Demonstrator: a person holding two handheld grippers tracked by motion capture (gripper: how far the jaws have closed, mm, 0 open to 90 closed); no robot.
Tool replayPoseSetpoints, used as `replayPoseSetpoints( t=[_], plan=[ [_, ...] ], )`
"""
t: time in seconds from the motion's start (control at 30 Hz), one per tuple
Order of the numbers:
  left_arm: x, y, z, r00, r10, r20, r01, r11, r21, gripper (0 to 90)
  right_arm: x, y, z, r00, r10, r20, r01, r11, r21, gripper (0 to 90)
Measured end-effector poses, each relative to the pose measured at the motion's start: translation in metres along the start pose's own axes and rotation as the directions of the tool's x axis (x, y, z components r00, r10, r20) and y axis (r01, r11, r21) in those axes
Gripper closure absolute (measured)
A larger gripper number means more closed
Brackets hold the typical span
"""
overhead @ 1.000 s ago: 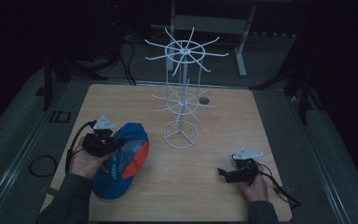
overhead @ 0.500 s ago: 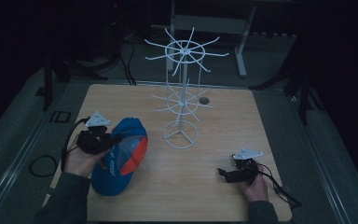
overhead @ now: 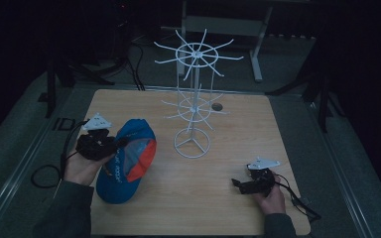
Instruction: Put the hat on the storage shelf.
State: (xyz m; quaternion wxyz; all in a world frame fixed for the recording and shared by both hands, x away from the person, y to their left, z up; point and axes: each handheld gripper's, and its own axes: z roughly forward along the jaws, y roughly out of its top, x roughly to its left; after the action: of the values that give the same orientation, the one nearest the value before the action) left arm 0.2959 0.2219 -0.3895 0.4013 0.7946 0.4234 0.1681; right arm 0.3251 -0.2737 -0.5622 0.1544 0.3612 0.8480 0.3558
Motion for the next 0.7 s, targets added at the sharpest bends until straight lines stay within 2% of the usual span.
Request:
replayPoseSetpoints(
  t=[0.7],
  plan=[
    [0.0017, 0.0087, -0.0099, 1.0000, -0.008, 0.005, 0.008, 0.9990, -0.043, 90.0, 0.0000, 0.0000, -0.0001, 1.0000, 0.000, 0.000, 0.000, 1.0000, 0.001, 11.0]
  ],
)
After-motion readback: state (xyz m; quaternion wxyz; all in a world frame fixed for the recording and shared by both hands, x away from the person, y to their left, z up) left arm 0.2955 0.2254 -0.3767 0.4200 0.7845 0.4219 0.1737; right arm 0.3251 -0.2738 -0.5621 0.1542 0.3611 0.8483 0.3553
